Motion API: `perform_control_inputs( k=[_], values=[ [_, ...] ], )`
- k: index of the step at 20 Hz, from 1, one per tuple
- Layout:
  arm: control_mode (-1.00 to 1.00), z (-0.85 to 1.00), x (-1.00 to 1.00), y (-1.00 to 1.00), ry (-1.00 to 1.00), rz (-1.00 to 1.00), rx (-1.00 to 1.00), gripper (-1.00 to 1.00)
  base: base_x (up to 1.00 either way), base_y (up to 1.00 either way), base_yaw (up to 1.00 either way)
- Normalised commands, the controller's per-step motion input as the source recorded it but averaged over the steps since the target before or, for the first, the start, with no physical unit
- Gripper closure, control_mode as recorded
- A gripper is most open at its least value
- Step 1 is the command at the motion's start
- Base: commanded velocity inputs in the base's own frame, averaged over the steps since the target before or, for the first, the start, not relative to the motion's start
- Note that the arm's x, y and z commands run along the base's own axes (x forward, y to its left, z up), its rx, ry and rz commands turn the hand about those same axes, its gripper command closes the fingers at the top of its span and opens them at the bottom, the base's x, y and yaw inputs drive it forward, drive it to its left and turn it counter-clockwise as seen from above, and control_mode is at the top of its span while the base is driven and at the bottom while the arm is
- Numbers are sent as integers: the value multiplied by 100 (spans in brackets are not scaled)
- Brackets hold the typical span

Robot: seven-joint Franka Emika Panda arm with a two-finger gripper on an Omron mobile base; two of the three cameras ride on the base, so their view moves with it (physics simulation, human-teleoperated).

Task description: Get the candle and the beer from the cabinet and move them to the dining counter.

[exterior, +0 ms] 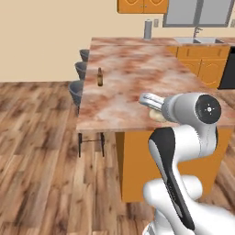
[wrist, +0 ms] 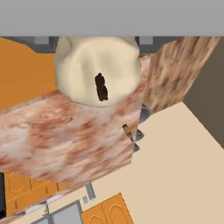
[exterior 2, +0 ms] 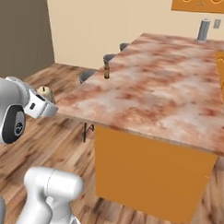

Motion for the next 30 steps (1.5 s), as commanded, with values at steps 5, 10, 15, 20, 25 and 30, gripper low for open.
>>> perform_control_inputs(
  k=[5,10,15,20,25,30],
  values=[
    [100,0,0,0,0,0,0,100,44,81,0],
    [100,0,0,0,0,0,0,100,47,77,-3],
    [100,0,0,0,0,0,0,100,47,71,-11],
    [100,0,0,0,0,0,0,100,44,66,-18],
    [100,0,0,0,0,0,0,100,43,62,-24],
    [100,0,0,0,0,0,0,100,45,58,-29]
  ],
)
